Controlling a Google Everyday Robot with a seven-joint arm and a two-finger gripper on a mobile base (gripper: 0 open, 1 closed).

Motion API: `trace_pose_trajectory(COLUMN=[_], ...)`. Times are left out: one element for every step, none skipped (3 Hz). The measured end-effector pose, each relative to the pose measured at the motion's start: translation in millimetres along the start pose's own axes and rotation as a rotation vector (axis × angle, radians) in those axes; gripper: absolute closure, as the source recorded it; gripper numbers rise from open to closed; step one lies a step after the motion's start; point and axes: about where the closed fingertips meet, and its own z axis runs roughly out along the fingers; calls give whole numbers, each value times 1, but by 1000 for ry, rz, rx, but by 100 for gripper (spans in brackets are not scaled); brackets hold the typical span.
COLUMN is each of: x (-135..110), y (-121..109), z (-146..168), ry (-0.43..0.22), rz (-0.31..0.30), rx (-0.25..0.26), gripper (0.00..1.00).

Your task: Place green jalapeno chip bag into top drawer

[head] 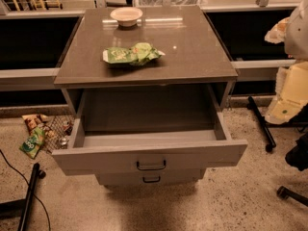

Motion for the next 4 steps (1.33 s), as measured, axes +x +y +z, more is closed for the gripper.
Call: trace_pose_trajectory(x=[-1, -5, -20, -43], y=[-7, -27, -51, -73], z=[10, 26, 44, 66], ry=[2, -22, -80, -160], rz=[5, 5, -8, -19], rx=[-1, 22, 59, 82], gripper=[0, 0, 0, 0])
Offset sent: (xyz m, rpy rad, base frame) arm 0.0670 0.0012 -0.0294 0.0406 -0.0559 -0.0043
